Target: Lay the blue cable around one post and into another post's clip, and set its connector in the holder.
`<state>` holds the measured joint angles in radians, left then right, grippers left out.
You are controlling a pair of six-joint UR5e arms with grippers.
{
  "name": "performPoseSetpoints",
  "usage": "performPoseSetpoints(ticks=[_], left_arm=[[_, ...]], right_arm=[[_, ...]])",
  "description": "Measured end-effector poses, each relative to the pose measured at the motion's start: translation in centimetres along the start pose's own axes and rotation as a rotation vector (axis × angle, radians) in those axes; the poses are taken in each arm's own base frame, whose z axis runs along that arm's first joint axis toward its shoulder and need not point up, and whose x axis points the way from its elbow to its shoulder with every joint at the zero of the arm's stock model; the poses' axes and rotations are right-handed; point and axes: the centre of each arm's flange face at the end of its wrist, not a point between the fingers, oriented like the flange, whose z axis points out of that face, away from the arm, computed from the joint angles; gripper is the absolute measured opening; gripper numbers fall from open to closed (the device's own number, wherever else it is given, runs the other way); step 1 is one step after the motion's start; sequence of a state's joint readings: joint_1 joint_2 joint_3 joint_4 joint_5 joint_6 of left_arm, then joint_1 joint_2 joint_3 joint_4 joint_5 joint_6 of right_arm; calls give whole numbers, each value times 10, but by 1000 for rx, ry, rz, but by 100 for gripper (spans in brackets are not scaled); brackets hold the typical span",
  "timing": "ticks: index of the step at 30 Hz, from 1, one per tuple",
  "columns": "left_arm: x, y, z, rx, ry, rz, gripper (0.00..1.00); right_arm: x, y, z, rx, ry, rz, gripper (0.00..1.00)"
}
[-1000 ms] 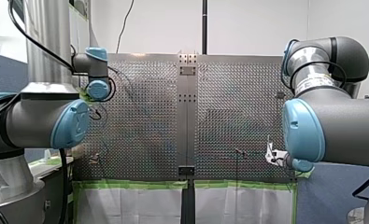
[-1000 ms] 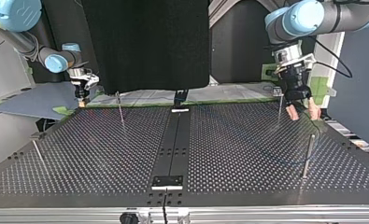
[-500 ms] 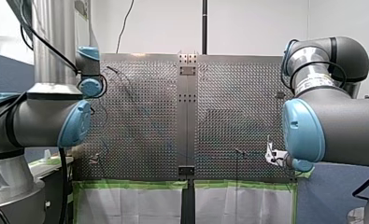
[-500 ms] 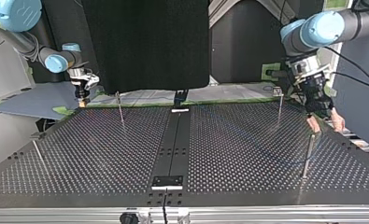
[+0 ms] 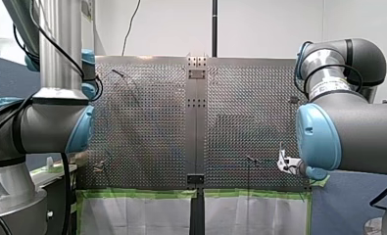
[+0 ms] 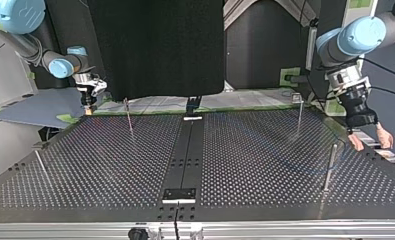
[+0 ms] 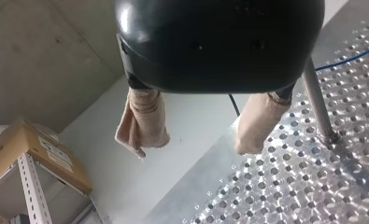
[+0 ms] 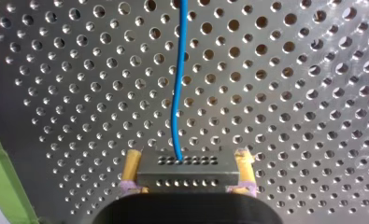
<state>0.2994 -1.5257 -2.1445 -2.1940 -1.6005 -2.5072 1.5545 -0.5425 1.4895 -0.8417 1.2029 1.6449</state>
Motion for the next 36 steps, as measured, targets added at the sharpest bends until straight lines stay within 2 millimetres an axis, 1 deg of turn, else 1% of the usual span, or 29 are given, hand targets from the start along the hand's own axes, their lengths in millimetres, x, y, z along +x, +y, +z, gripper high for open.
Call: performPoseSetpoints(ticks=[3, 7, 11, 15, 19, 22, 28, 36], left_arm=[[7, 0, 1, 25, 23, -29, 100], [18, -7, 0, 73, 59, -77, 100], [21, -15, -1, 102, 86, -118, 100], [14, -21, -3, 93, 73, -140, 100], [2, -27, -4, 75, 40, -120, 100], [-4, -25, -4, 52, 16, -94, 100], [-7, -18, -6, 4, -19, -42, 100], [-7, -22, -10, 8, -17, -67, 100]], right_arm=[[0, -1, 0, 2, 0, 0, 0], [-1, -2, 0, 3, -1, 0, 0], [-1, -3, 0, 4, -3, 0, 0], [-1, -3, 0, 4, -3, 0, 0], [-1, -2, 0, 4, 0, -1, 0], [-1, -2, 0, 3, 1, -1, 0], [-1, -2, 0, 3, 2, -1, 0], [-2, -2, 0, 4, 1, -1, 0]])
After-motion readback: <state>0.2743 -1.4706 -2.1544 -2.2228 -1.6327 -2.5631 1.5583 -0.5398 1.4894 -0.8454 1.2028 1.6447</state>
